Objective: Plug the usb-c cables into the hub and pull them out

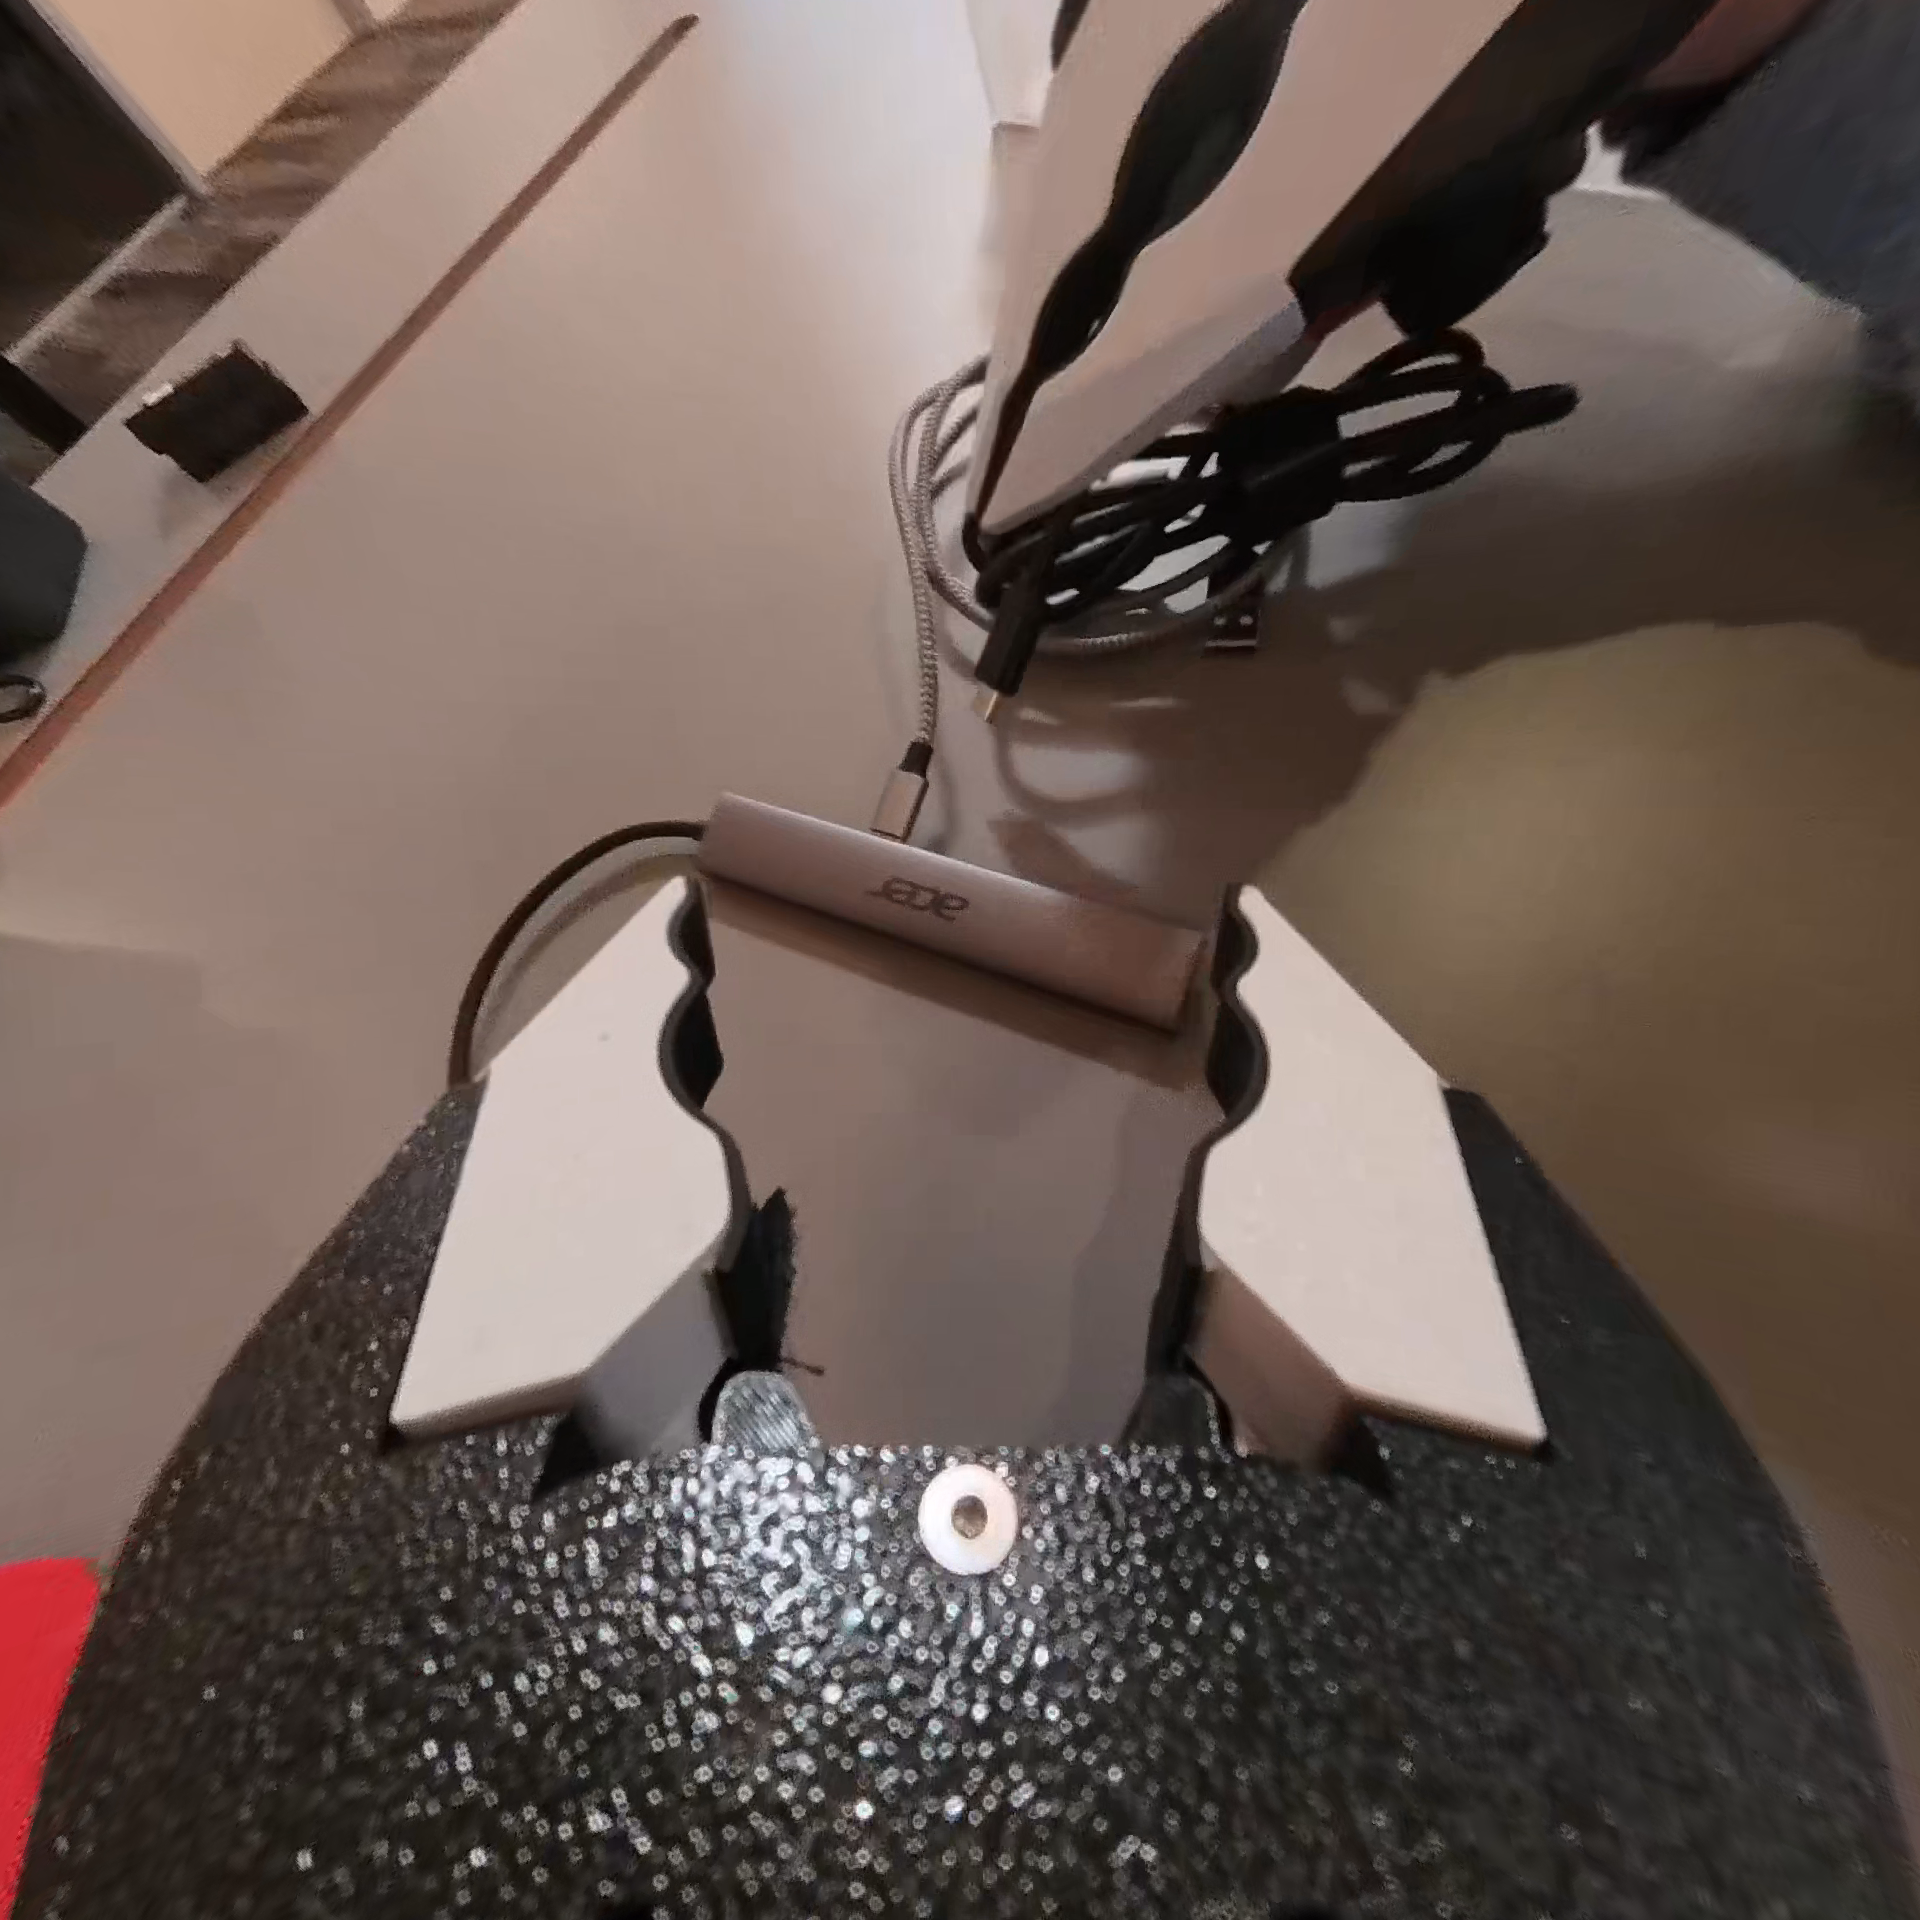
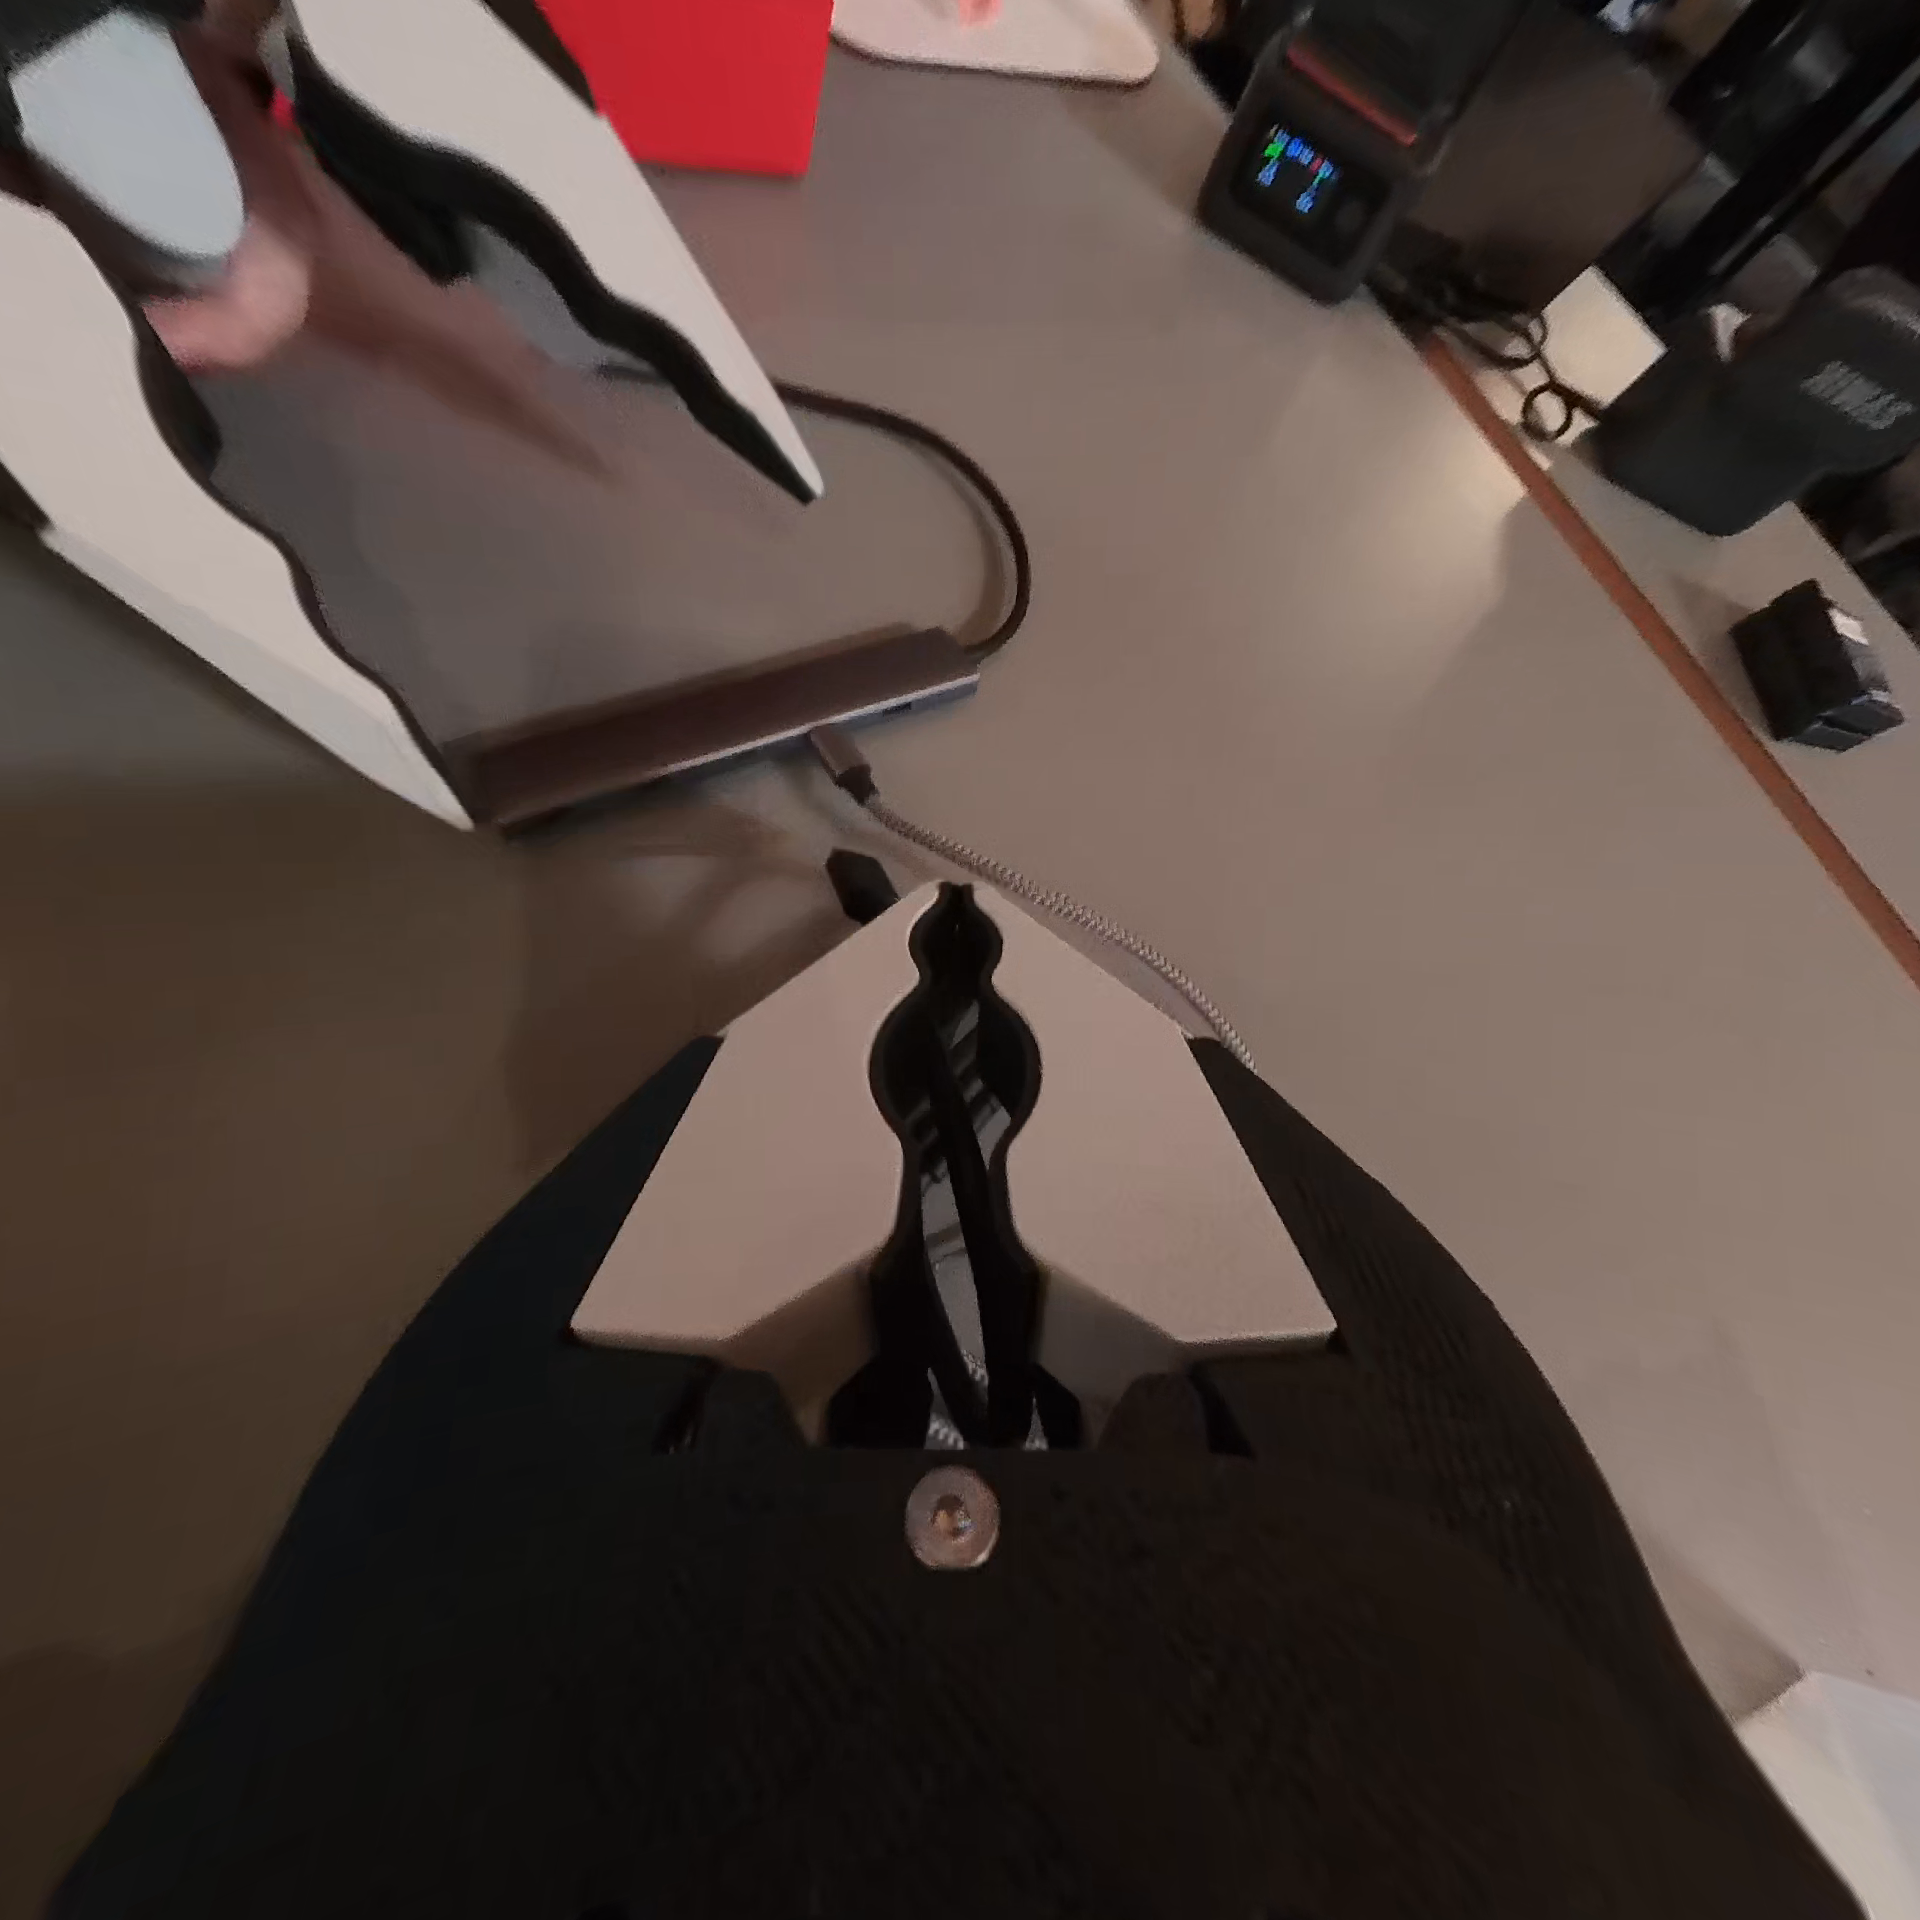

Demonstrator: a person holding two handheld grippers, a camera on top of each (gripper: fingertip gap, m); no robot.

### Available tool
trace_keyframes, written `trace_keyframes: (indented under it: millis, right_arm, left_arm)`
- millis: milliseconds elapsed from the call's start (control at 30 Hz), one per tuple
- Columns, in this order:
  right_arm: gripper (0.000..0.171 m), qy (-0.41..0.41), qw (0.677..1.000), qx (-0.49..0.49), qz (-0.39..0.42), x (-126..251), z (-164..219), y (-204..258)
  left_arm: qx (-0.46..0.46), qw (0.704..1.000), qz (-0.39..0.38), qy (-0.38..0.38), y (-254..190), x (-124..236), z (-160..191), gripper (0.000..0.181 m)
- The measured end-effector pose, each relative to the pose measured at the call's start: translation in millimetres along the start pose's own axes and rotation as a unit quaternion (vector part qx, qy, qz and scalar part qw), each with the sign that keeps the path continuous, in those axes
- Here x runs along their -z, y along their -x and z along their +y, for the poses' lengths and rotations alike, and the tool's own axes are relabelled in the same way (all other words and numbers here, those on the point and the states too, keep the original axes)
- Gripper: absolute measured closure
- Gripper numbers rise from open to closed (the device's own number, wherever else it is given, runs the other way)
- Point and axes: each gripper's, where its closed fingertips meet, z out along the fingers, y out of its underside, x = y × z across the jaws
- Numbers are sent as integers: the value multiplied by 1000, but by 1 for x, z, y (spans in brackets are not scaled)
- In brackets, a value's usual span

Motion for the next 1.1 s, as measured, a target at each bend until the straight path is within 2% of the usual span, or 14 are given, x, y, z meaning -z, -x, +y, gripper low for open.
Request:
trace_keyframes:
  millis: [100, 167, 300, 400, 500, 600, 733, 833, 933, 1100]
  right_arm:
    - [171, -15, 999, 20, 28, 7, -6, -5]
    - [145, -48, 998, 44, 14, 16, -22, 4]
    - [138, 10, 988, 153, -10, 10, -21, 30]
    - [135, 16, 975, 216, -43, -3, -20, 52]
    - [133, 33, 974, 215, -64, -11, -14, 57]
    - [131, 34, 978, 194, -75, -11, -13, 53]
    - [132, 46, 981, 153, -111, -6, -13, 49]
    - [139, 41, 984, 149, -87, -10, -20, 32]
    - [141, 54, 985, 141, -82, -23, -19, 24]
    - [140, 49, 984, 159, -58, -39, -27, 16]
  left_arm:
    - [8, 1000, 28, 6, -8, 1, 5, 85]
    - [3, 999, 36, 12, -10, 1, 10, 81]
    - [3, 998, 47, 29, -15, -1, 15, 89]
    - [-1, 998, 50, 42, -17, -4, 19, 100]
    - [-8, 997, 57, 42, -21, -4, 18, 113]
    - [-13, 997, 61, 42, -24, -5, 18, 134]
    - [-8, 997, 63, 38, -24, -5, 18, 137]
    - [8, 997, 70, 29, -23, -3, 16, 141]
    - [29, 996, 80, 3, -22, 2, 10, 169]
    - [62, 995, 77, -23, -13, 7, 5, 154]
